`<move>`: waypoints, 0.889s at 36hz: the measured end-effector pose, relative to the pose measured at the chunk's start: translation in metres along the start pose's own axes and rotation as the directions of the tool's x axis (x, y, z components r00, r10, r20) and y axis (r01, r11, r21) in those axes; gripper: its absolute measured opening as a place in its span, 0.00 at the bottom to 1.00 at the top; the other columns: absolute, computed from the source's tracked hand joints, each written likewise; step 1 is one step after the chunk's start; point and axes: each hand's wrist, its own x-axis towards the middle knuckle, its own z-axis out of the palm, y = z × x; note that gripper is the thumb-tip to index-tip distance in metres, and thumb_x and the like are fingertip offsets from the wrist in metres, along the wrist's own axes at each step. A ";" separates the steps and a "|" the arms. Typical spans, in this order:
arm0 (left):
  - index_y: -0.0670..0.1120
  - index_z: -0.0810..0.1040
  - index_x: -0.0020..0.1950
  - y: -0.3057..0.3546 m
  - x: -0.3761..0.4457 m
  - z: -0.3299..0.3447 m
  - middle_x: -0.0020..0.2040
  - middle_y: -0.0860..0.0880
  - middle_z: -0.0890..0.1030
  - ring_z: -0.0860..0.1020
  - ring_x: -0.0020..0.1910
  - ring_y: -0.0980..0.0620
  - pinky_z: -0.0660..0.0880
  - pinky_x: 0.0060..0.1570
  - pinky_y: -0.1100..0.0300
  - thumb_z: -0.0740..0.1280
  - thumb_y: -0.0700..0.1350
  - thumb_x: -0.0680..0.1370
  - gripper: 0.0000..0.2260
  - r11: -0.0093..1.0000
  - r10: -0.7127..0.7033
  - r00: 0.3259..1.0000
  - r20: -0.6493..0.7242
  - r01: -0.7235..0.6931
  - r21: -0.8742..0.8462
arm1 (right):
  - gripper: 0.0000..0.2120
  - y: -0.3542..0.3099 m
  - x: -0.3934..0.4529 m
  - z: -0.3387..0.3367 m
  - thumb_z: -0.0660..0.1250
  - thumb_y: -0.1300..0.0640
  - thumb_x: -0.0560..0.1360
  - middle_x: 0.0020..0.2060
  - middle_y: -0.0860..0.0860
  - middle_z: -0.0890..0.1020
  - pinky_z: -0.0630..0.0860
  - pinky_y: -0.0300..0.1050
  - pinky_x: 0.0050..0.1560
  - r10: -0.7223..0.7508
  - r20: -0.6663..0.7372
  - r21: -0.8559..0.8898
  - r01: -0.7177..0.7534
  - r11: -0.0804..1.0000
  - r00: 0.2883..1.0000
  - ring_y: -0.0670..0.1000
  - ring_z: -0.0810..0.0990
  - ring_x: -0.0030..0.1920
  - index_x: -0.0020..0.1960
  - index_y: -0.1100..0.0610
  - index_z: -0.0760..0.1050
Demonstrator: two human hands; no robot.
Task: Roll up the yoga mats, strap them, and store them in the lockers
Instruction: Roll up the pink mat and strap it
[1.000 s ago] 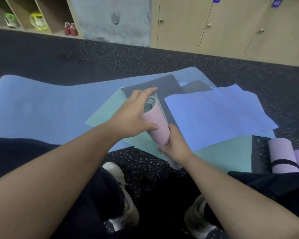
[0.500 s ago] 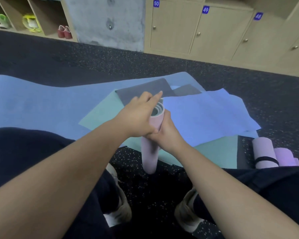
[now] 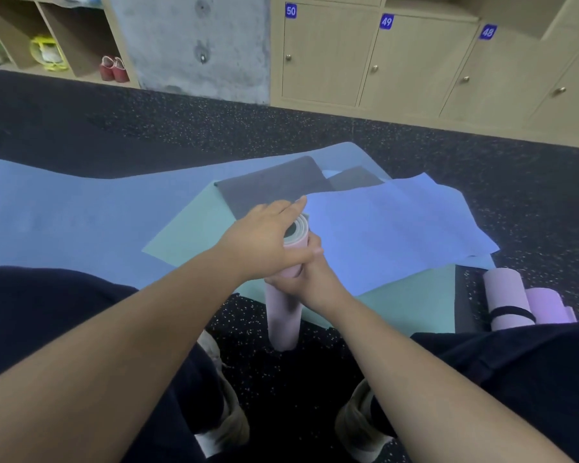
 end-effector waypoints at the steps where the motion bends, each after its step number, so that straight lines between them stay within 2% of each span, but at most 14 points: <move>1: 0.57 0.49 0.79 0.000 0.001 0.000 0.76 0.57 0.59 0.57 0.74 0.52 0.60 0.71 0.53 0.59 0.67 0.75 0.37 1.000 0.001 1.000 -0.002 -0.001 -0.003 | 0.39 0.001 0.001 -0.001 0.79 0.59 0.67 0.66 0.48 0.71 0.71 0.38 0.64 0.009 0.013 -0.014 -0.009 1.000 1.000 0.42 0.72 0.65 0.69 0.56 0.59; 2: 0.57 0.49 0.79 0.000 0.002 0.001 0.76 0.58 0.58 0.54 0.75 0.53 0.59 0.72 0.52 0.57 0.66 0.77 0.34 1.000 0.005 1.000 -0.007 -0.005 0.002 | 0.38 0.002 0.001 -0.003 0.78 0.58 0.67 0.65 0.46 0.71 0.71 0.38 0.64 0.026 0.023 -0.025 -0.026 0.999 0.999 0.39 0.71 0.65 0.69 0.56 0.59; 4: 0.58 0.50 0.79 0.000 0.003 0.002 0.77 0.59 0.58 0.52 0.77 0.53 0.56 0.73 0.51 0.55 0.63 0.79 0.30 0.999 0.026 1.000 -0.014 -0.025 0.021 | 0.34 0.005 0.000 -0.007 0.77 0.59 0.69 0.60 0.40 0.70 0.68 0.26 0.57 0.055 0.051 -0.026 -0.054 0.998 0.997 0.32 0.70 0.60 0.65 0.54 0.58; 7: 0.61 0.57 0.77 0.003 0.006 0.002 0.74 0.59 0.63 0.61 0.71 0.52 0.63 0.69 0.51 0.56 0.61 0.79 0.26 0.999 0.041 0.999 -0.004 -0.041 -0.019 | 0.36 0.010 -0.004 -0.014 0.77 0.61 0.69 0.57 0.39 0.69 0.67 0.21 0.49 0.074 0.077 -0.022 -0.072 0.997 0.994 0.32 0.69 0.55 0.66 0.54 0.56; 9: 0.60 0.62 0.74 0.006 0.006 0.002 0.70 0.58 0.67 0.66 0.65 0.51 0.66 0.65 0.53 0.58 0.61 0.78 0.24 0.997 0.053 0.999 0.001 -0.053 -0.058 | 0.38 0.007 -0.006 -0.014 0.78 0.59 0.68 0.61 0.43 0.72 0.68 0.24 0.51 0.061 0.061 -0.045 -0.059 0.997 0.996 0.36 0.72 0.58 0.70 0.55 0.58; 12: 0.58 0.66 0.73 0.004 0.003 0.005 0.66 0.57 0.69 0.66 0.63 0.51 0.66 0.64 0.55 0.59 0.63 0.77 0.25 0.993 0.078 0.996 -0.034 -0.081 -0.080 | 0.36 0.004 -0.008 -0.012 0.78 0.55 0.68 0.62 0.45 0.74 0.71 0.36 0.58 0.059 0.020 -0.089 -0.057 0.994 0.998 0.41 0.73 0.61 0.68 0.53 0.62; 15: 0.57 0.65 0.74 -0.006 0.001 0.002 0.67 0.55 0.70 0.67 0.65 0.51 0.64 0.67 0.53 0.50 0.70 0.71 0.34 0.982 0.107 0.987 -0.122 -0.124 -0.140 | 0.31 -0.004 -0.010 -0.014 0.77 0.53 0.69 0.56 0.39 0.74 0.70 0.31 0.52 0.033 -0.016 -0.120 -0.035 0.992 0.999 0.39 0.74 0.55 0.62 0.45 0.61; 18: 0.56 0.62 0.76 -0.015 0.001 0.001 0.69 0.53 0.69 0.67 0.67 0.50 0.64 0.68 0.52 0.49 0.68 0.73 0.34 0.961 0.126 0.973 -0.193 -0.168 -0.221 | 0.27 -0.010 -0.005 -0.022 0.77 0.52 0.67 0.52 0.37 0.74 0.70 0.31 0.49 -0.053 -0.075 -0.206 0.037 0.978 0.996 0.35 0.73 0.52 0.59 0.44 0.64; 21: 0.56 0.54 0.77 -0.024 -0.002 0.009 0.72 0.51 0.64 0.65 0.69 0.51 0.63 0.67 0.57 0.53 0.65 0.75 0.32 0.932 0.156 0.961 -0.229 -0.220 -0.287 | 0.32 -0.019 0.001 -0.034 0.76 0.47 0.65 0.55 0.47 0.75 0.73 0.48 0.55 -0.111 -0.058 -0.347 0.085 0.934 0.992 0.50 0.73 0.57 0.65 0.47 0.67; 22: 0.57 0.50 0.77 -0.027 -0.004 0.013 0.73 0.51 0.62 0.64 0.70 0.52 0.63 0.66 0.59 0.55 0.64 0.76 0.32 0.927 0.153 0.963 -0.221 -0.217 -0.306 | 0.33 -0.020 0.003 -0.039 0.76 0.47 0.66 0.57 0.49 0.75 0.71 0.49 0.56 -0.127 -0.042 -0.423 0.098 0.901 0.991 0.52 0.71 0.58 0.68 0.48 0.66; 25: 0.61 0.38 0.75 -0.031 -0.008 0.031 0.77 0.53 0.54 0.64 0.70 0.52 0.67 0.65 0.53 0.62 0.58 0.78 0.36 0.931 0.066 0.991 -0.120 -0.104 -0.350 | 0.37 -0.015 0.006 -0.051 0.75 0.50 0.68 0.61 0.52 0.73 0.63 0.45 0.58 -0.181 -0.029 -0.625 0.123 0.770 0.983 0.56 0.67 0.60 0.74 0.49 0.64; 27: 0.58 0.35 0.76 -0.036 -0.011 0.049 0.78 0.52 0.51 0.63 0.72 0.50 0.67 0.66 0.50 0.62 0.58 0.78 0.40 0.944 -0.014 1.000 -0.024 0.005 -0.329 | 0.39 -0.004 0.008 -0.055 0.75 0.51 0.68 0.62 0.53 0.72 0.61 0.45 0.61 -0.177 -0.035 -0.703 0.102 0.704 0.984 0.56 0.67 0.61 0.75 0.49 0.63; 30: 0.49 0.39 0.79 -0.057 -0.020 0.090 0.79 0.50 0.44 0.55 0.77 0.50 0.60 0.72 0.50 0.59 0.60 0.79 0.38 0.971 -0.128 0.965 0.229 0.169 -0.167 | 0.39 0.020 0.006 -0.057 0.75 0.51 0.68 0.62 0.52 0.72 0.61 0.46 0.64 -0.109 -0.058 -0.753 0.028 0.658 0.992 0.56 0.67 0.61 0.76 0.49 0.62; 32: 0.49 0.44 0.80 -0.074 -0.031 0.117 0.80 0.49 0.43 0.54 0.77 0.48 0.57 0.73 0.48 0.57 0.61 0.79 0.36 0.965 -0.197 0.903 0.381 0.247 -0.086 | 0.39 0.037 0.003 -0.057 0.75 0.51 0.69 0.63 0.53 0.71 0.62 0.48 0.65 -0.059 -0.067 -0.772 -0.014 0.635 0.996 0.57 0.67 0.61 0.76 0.49 0.62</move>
